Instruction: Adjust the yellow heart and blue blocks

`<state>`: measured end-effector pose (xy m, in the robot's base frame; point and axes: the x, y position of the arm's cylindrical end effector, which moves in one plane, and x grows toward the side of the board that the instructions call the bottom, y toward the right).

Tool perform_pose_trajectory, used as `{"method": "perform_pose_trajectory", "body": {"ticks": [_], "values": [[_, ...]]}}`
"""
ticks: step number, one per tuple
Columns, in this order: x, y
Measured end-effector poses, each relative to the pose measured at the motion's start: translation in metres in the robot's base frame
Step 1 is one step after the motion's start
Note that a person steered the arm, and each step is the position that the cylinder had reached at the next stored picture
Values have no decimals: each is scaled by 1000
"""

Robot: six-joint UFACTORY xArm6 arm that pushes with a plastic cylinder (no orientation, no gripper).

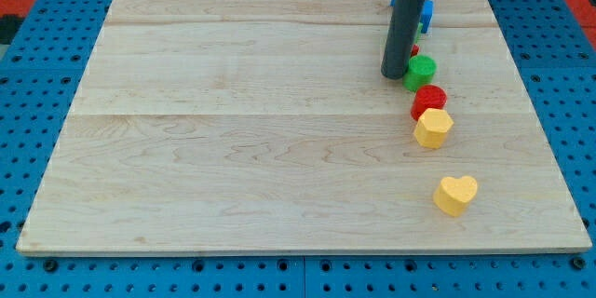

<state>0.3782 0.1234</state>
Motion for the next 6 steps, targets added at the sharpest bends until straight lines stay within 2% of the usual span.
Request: {"method": "perform_pose_trajectory", "body": {"ticks": [4, 5, 6], "values": [[21, -35], [80, -67], [121, -36]]}}
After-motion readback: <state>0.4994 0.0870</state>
